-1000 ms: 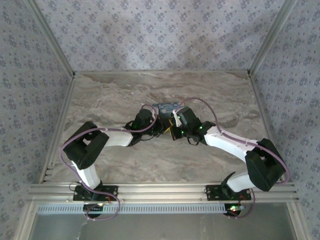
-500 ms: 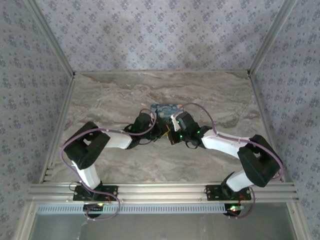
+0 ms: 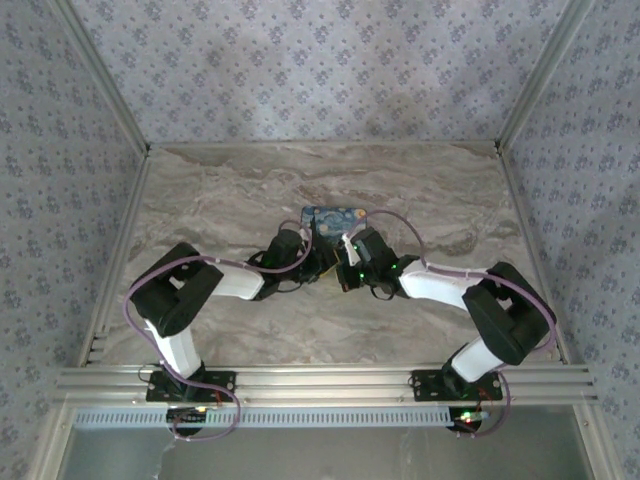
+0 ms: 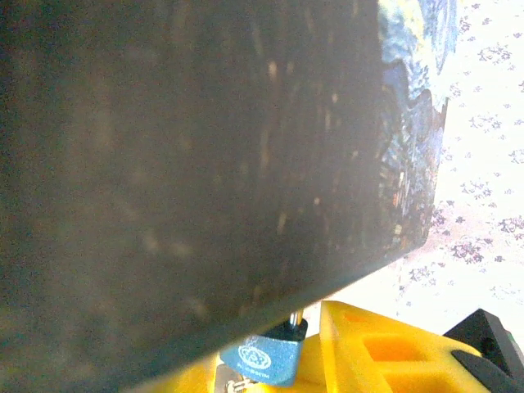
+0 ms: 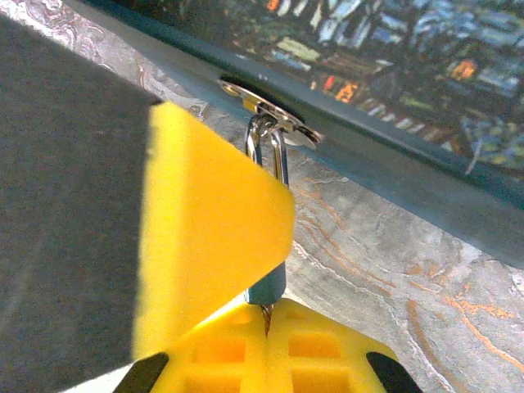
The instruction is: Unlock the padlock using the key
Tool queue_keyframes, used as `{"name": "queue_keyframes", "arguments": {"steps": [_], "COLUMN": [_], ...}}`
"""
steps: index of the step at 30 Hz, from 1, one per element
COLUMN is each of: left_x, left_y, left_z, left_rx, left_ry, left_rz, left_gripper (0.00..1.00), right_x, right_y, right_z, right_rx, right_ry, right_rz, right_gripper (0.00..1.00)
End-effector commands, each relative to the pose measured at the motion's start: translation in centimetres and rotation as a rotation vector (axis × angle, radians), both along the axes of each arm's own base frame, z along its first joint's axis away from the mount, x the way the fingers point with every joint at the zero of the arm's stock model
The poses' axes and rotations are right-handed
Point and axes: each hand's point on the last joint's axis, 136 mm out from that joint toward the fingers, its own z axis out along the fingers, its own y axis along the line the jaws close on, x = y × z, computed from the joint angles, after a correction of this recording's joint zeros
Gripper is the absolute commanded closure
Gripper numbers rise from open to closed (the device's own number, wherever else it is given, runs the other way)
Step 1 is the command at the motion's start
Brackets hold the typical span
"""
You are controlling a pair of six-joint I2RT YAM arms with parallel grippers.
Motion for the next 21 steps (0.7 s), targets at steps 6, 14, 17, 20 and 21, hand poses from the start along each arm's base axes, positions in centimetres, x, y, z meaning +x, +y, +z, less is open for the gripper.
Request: {"name": "queue_keyframes", "arguments": {"steps": [6, 14, 17, 20, 21], "left_x": [-1.2, -0.9, -0.6, -0.2, -0.1], "left_y": [1.8, 5.3, 7.0, 8.5, 9.0], "left_z": [1.4, 3.6, 4.3, 4.8, 5.0], "left_rx": [0.015, 0.089, 0.144, 0.174, 0.18], "left_ry": [-0.024, -0.087, -0.112, -0.123, -0.125], "left_rz": [0.021, 0.074, 0.105, 0.132, 0.143], "left_gripper": [0.63, 0.62, 0.57, 0.55, 0.55], "right_x": [0.4, 0.5, 0.3, 0.0, -0.1], "right_y": [-1.2, -1.0, -0.6, -0.1, 0.1], "right_z": [-0.1, 0.8, 1.1, 1.1, 1.1], "right_rx": [-0.051, -0.098, -0.117, -0.178, -0.203], "right_ry": [-0.054, -0.105, -0.125, -0.158, -0.166], "right_rz": [0.005, 0.069, 0.108, 0.157, 0.176], "right_gripper": [1.0, 1.0, 1.0, 1.0, 1.0]}}
